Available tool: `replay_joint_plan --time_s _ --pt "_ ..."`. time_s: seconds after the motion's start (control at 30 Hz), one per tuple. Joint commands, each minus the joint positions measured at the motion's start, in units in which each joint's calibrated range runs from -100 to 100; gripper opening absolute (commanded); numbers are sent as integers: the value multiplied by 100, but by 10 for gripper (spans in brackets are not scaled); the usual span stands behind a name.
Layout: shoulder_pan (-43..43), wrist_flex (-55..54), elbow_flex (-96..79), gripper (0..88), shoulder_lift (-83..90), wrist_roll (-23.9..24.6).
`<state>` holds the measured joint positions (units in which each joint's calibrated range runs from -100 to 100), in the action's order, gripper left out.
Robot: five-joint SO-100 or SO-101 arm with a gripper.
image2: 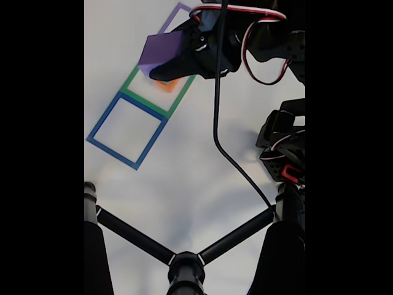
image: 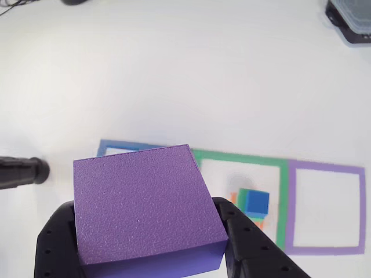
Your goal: Tower of hanoi
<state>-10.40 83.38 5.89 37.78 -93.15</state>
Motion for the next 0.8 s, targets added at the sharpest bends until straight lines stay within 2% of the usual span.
replay_joint_plan --time_s 0.0,0.1,0.27,0.43,0.57,0.77 --pt "-413 -912 -1148 73 573 -207" --pt "-542 -1899 -2511 75 917 -685" --pt "-710 -3567 -4247 77 941 -685" --pt "-794 -6367 -6364 81 701 -685" --pt "-901 -7492 -6991 79 44 -685" --pt "-1000 -10034 -7536 77 -1671 -685"
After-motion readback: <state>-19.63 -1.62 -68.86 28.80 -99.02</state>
